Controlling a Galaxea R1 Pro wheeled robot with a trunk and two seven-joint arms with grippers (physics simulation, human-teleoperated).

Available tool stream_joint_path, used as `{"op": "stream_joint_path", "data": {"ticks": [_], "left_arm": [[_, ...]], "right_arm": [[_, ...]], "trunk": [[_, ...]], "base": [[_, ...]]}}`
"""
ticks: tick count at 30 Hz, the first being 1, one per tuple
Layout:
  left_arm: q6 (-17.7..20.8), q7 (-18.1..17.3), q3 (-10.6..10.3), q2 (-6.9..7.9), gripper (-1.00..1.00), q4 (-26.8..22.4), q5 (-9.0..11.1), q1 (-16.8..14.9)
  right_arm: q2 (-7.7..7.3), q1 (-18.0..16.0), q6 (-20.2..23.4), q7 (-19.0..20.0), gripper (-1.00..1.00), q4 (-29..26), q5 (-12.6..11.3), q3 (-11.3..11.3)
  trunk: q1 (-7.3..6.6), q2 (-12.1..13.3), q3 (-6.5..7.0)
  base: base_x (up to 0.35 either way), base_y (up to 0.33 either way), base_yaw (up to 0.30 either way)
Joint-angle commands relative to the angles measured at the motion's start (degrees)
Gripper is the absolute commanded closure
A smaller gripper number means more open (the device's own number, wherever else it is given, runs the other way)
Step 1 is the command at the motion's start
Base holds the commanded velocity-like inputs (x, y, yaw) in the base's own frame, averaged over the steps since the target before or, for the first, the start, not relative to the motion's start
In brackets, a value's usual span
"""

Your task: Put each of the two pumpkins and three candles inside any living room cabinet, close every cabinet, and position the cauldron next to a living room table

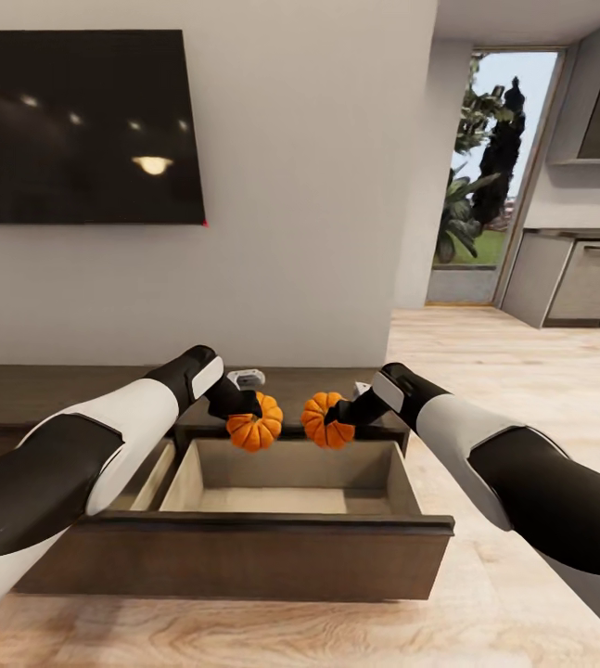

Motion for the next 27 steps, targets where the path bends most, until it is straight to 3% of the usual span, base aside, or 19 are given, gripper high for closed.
{"op": "stream_joint_path", "data": {"ticks": [1, 8, 16, 27], "left_arm": [[0.18, -0.48, -0.43, 0.01, 1.00, -0.01, -0.02, -0.06], [0.40, -0.59, -0.43, 0.01, 1.00, -0.01, -0.02, -0.02], [2.77, -1.00, -0.51, 0.01, 1.00, -0.08, -0.01, 0.00], [3.85, -1.17, -0.43, 0.01, 1.00, -0.01, 0.06, 0.00]], "right_arm": [[-0.06, -0.03, 0.18, 0.46, 1.00, 0.00, 0.10, 0.29], [-0.09, -0.02, 0.94, 0.13, 1.00, 0.00, 0.10, 0.26], [-0.09, -0.02, 8.01, 0.12, 1.00, 0.00, 0.10, 0.26], [-0.09, -0.02, 8.55, 0.22, 1.00, 0.00, 0.10, 0.26]], "trunk": [[0.02, -0.03, -0.06], [0.02, -0.03, -0.06], [0.02, -0.03, -0.06], [0.30, -0.17, -2.50]], "base": [[0.120, 0.000, 0.000], [0.034, 0.000, 0.000], [0.000, 0.000, 0.000], [0.000, 0.000, 0.000]]}}
